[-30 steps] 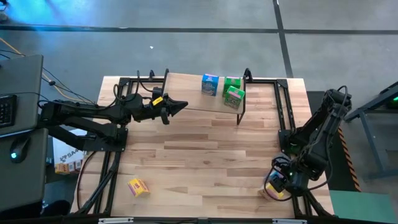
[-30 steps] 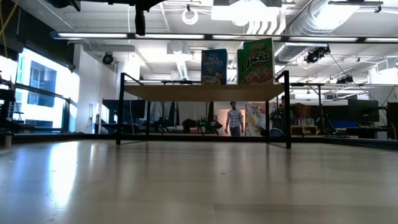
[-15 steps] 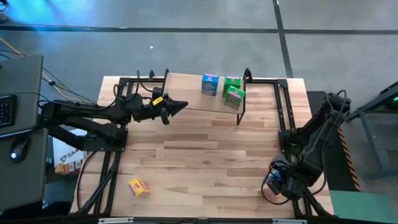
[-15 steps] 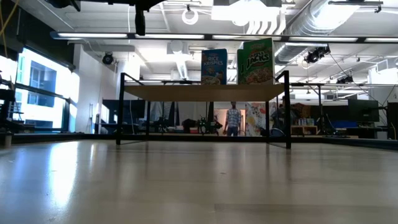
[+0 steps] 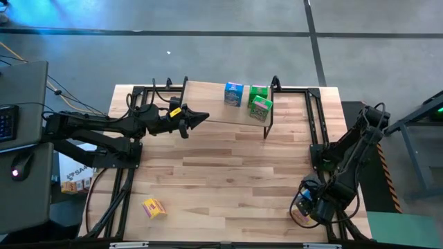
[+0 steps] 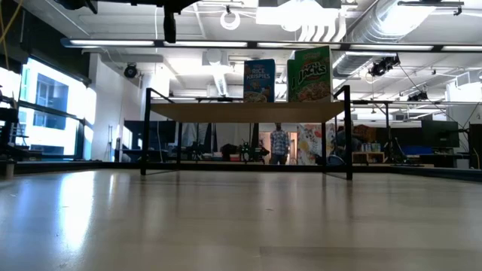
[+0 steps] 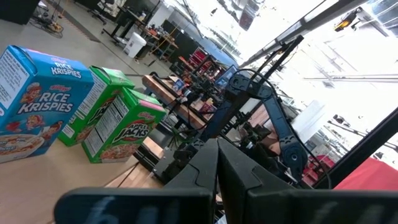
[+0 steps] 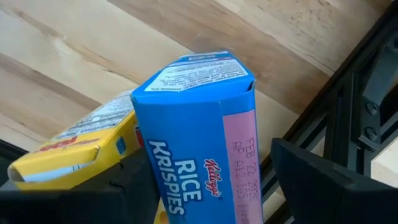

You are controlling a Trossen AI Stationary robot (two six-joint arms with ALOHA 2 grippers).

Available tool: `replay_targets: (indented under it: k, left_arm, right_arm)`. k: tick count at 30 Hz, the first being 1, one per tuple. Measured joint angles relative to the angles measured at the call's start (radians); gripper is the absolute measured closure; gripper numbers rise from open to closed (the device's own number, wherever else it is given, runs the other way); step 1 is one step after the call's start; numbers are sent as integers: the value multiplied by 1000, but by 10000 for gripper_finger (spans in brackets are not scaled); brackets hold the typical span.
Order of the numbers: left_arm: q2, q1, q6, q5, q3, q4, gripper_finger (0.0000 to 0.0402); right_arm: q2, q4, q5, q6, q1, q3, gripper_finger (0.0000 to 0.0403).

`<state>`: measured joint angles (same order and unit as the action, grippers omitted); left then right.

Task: Stack cereal on shelf
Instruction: Put the blue cereal box on the shelf aligned with the other blue cereal box

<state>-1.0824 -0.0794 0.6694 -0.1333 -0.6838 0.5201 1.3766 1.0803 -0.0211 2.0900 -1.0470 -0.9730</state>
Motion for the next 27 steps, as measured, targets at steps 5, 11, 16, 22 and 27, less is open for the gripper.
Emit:
replay_targets:
  k: [5,11,16,22,27]
  left_arm:
    - [0,0,0,16,0,0,402]
    - [0,0,0,18,0,0,402]
    - [0,0,0,25,0,0,401]
    - [0,-3,-45,27,-1,0,401]
    - [0,-35,-53,48,-26,-3,401]
  right_arm:
    - [2,11,13,24,0,0,165]
    - [3,6,13,31,0,0,189]
    - [3,5,13,34,0,0,220]
    - [-7,5,13,33,0,0,261]
    - [-53,14,41,31,0,0,279]
